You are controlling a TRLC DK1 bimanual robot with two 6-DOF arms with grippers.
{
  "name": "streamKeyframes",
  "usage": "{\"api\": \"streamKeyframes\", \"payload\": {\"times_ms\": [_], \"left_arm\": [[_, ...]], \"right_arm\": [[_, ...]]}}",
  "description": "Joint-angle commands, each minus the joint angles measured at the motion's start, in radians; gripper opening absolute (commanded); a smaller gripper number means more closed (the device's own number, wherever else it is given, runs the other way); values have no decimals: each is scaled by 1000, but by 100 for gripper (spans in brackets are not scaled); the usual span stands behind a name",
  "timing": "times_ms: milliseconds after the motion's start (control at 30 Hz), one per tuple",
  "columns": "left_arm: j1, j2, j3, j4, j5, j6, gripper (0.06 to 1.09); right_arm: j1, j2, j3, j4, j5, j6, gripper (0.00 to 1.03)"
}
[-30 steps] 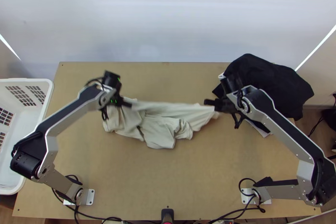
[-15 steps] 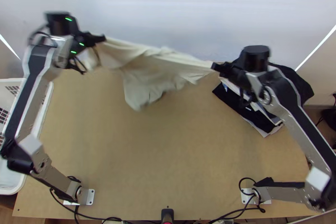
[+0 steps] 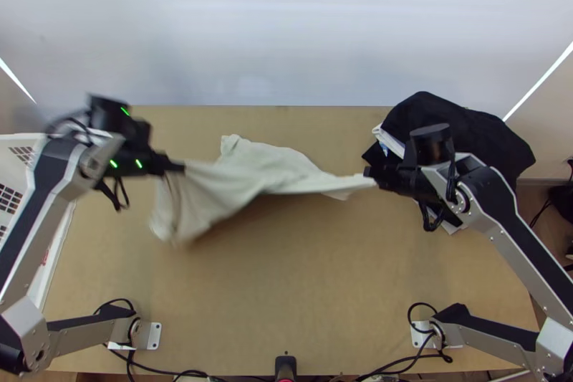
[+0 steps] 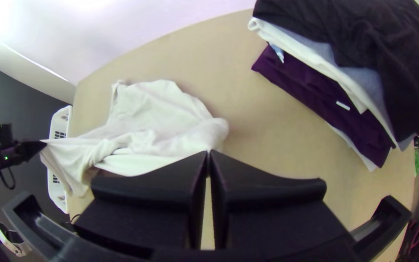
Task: Fold the t-shirt
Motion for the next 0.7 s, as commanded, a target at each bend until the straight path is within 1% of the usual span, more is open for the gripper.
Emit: {"api": "streamKeyframes", "payload": {"times_ms": [0, 100, 267, 333, 367, 433, 500, 567, 667], "left_arm": [[-51, -77, -421, 204, 46, 45, 10], [-25, -29, -479, 371, 46, 31, 10], [35, 184, -353, 417, 48, 49, 10], [75, 284, -266, 458, 46, 23, 10], [96, 342, -211, 484, 45, -12, 10], [142, 471, -76, 497, 26, -76, 10], [185, 595, 53, 506, -33, -139, 10], [222, 692, 162, 452, -36, -158, 10], [276, 790, 249, 446, -59, -199, 10]], "right_arm": [[6, -6, -80, -17, -18, 13, 3], [6, 5, -75, 13, -18, 16, 3], [15, 33, -75, 40, -16, 16, 3], [22, 40, -80, 52, -16, 16, 3], [27, 45, -78, 55, -16, 16, 3], [39, 52, -78, 60, -15, 19, 3], [49, 56, -78, 64, -10, 27, 3], [55, 56, -77, 72, -6, 30, 3], [55, 56, -75, 73, 2, 30, 3]]}}
